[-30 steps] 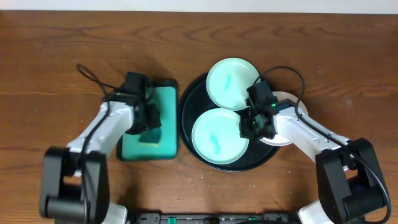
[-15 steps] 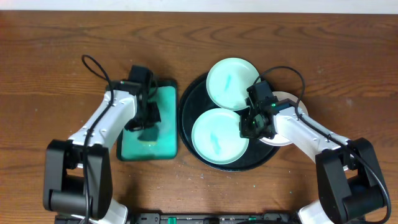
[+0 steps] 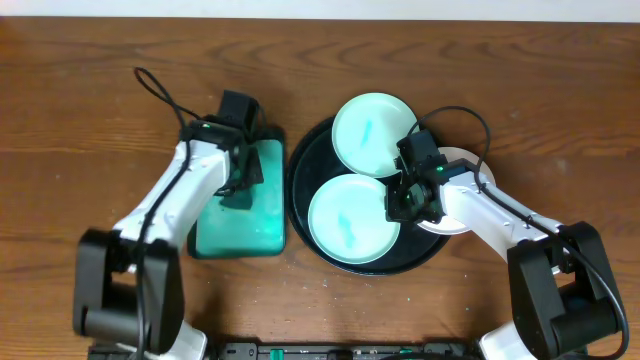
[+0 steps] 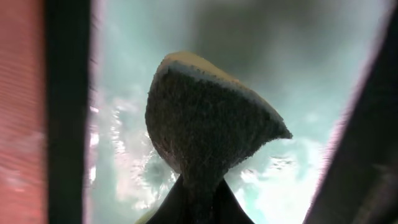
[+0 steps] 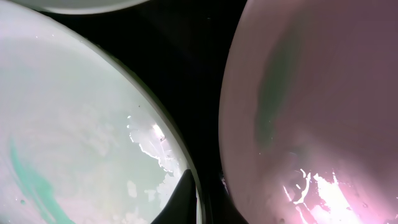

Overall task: Clean dirty plates on tray and stack at the side
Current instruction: 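Grasp the green sponge with the left gripper and lift it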

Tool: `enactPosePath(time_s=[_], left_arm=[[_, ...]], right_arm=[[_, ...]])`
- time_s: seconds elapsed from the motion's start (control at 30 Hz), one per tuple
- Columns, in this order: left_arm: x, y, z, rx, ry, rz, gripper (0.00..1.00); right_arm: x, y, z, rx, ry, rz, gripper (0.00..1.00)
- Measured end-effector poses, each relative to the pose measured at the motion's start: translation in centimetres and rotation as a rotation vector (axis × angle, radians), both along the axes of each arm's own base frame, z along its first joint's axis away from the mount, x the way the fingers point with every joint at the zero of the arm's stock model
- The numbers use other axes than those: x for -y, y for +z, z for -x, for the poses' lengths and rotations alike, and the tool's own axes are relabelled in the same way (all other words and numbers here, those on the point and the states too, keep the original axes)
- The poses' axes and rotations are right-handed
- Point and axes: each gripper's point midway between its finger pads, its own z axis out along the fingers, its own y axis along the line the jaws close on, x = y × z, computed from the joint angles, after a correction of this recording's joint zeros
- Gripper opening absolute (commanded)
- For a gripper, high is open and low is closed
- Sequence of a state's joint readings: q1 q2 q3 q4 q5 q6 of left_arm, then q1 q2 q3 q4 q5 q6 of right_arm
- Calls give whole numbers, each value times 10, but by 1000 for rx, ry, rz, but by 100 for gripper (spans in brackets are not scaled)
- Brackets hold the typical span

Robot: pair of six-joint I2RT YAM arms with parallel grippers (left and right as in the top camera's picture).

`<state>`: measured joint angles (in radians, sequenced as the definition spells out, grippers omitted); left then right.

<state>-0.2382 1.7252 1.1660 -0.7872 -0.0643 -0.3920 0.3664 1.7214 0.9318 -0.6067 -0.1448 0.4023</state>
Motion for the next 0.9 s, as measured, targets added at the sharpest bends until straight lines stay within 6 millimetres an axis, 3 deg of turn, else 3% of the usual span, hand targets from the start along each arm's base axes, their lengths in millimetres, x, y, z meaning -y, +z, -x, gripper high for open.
enactPosePath(time_s=[0.13,0.3,0.4,0.6,0.67,0.9], left_arm=[[4,-27,8,-77,-1,18,7],[7,-28,-1,-46,-16,28,7],[6,-21,9,-100,-27,23,7],[12,11,-7,-27,-34,49,7],[12,12,-9,-13,-35,52,7],[12,-35,-6,-41,-34,46,7]], right_arm=[[0,0,0,0,0,0,1],[0,0,0,0,0,0,1],[0,0,0,0,0,0,1],[0,0,0,0,0,0,1],[0,0,0,0,0,0,1],[0,0,0,0,0,0,1]])
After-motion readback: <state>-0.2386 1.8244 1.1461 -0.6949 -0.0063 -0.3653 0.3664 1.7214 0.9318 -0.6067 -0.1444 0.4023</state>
